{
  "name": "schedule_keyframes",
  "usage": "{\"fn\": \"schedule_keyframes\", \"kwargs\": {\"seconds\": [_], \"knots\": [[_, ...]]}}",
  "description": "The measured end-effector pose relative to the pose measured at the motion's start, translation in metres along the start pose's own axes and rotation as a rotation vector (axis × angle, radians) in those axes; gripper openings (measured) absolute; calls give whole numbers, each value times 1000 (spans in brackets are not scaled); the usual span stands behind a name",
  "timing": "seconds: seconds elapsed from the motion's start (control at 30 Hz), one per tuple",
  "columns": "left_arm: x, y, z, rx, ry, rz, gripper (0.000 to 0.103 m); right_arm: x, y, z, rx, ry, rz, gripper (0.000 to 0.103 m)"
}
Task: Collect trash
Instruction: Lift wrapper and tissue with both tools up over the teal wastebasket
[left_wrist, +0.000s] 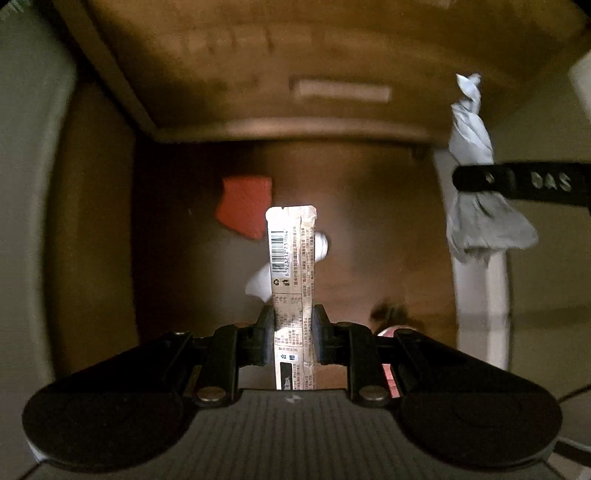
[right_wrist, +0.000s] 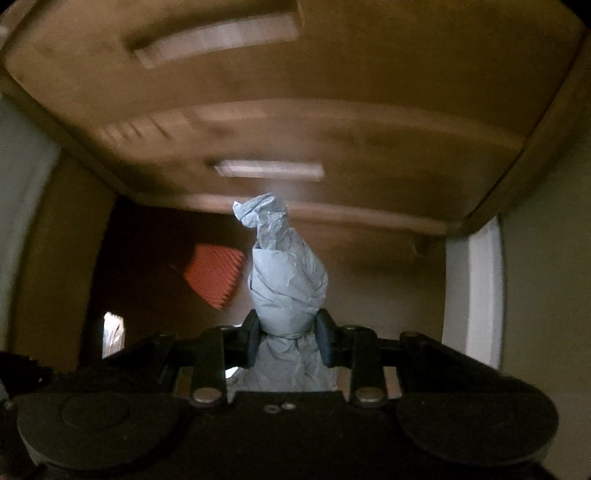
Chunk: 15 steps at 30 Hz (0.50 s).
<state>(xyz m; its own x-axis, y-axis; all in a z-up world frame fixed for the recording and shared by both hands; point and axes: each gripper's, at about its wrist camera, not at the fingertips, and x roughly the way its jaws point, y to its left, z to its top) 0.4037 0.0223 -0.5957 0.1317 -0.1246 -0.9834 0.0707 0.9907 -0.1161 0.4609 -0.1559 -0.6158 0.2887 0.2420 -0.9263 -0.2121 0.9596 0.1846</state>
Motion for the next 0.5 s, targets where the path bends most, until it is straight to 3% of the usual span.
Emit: {"fn": "schedule_keyframes", "kwargs": {"seconds": [0.27,0.5], "knots": [[-154,15,32,-8,-157,-11,20,-156,45,53,-1,-108,38,30],[-291,23,55,40,-337,-57,20,-267,96,89,-56,-191,57,30]]}}
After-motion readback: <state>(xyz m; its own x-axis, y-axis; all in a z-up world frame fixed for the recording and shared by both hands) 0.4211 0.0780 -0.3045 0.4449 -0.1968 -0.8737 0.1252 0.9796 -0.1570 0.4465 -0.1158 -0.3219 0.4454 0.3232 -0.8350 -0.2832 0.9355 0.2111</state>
